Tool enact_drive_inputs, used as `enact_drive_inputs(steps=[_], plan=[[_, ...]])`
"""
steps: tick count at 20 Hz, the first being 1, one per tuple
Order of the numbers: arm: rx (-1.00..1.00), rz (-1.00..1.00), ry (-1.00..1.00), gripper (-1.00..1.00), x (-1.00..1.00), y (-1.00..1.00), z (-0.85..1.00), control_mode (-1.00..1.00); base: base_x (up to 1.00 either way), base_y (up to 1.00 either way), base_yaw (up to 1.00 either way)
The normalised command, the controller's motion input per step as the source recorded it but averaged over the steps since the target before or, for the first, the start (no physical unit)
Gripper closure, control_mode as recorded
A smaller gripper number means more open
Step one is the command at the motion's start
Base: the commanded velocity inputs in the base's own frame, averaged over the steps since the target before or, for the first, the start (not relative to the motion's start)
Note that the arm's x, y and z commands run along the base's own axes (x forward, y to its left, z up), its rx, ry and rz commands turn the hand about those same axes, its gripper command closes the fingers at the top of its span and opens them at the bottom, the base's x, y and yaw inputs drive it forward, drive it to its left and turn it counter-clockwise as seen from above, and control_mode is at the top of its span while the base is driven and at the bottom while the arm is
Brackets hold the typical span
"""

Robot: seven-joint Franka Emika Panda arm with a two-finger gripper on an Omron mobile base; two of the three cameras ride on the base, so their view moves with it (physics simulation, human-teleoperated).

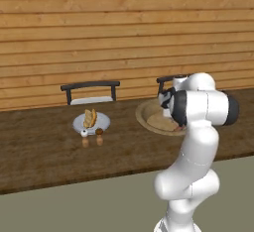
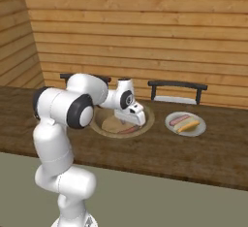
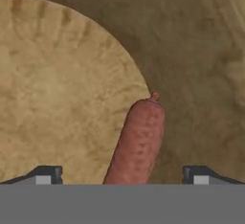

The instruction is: Place one bun and one sausage from the bowl on each plate.

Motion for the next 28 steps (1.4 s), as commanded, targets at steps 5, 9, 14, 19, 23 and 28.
enact_drive_inputs(steps=[5,9,14,19,23,28], plan=[[0.00,0.01,0.06,-1.00,-0.01,0.10,-0.35,-1.00,0.00,0.00,0.00],[0.00,0.00,-0.01,-1.00,-0.09,0.00,-0.18,-1.00,0.00,0.00,0.00],[0.06,-0.11,-0.21,-1.00,0.10,0.20,-0.06,-1.00,0.00,0.00,0.00],[0.01,-0.17,-0.09,-1.00,0.26,0.63,0.05,-1.00,0.00,0.00,0.00],[0.00,0.03,0.00,-1.00,-0.75,-0.38,0.00,-1.00,0.00,0.00,0.00],[0.02,0.01,0.00,-1.00,-0.02,-0.02,-0.02,-1.00,0.00,0.00,0.00]])
